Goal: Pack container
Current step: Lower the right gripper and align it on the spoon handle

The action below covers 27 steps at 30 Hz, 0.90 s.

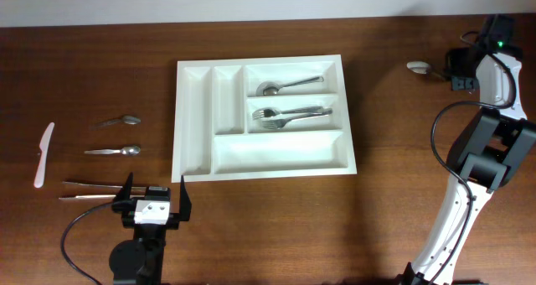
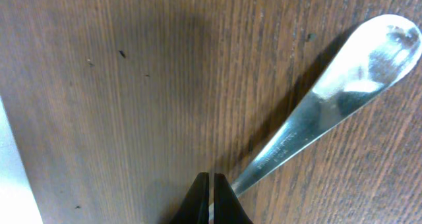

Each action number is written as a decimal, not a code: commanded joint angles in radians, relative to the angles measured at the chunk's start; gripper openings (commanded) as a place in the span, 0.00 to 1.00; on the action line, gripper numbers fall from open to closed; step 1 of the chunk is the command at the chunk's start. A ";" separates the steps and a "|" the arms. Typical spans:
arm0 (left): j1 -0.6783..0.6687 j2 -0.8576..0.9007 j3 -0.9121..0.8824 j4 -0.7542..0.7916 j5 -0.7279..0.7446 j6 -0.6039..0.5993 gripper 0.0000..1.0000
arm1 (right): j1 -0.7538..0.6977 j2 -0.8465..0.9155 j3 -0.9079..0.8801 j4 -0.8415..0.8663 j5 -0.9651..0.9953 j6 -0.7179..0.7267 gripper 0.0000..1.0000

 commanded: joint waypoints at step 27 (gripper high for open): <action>0.003 -0.004 -0.006 0.003 -0.003 0.012 0.99 | 0.004 0.003 -0.043 0.029 0.046 -0.023 0.04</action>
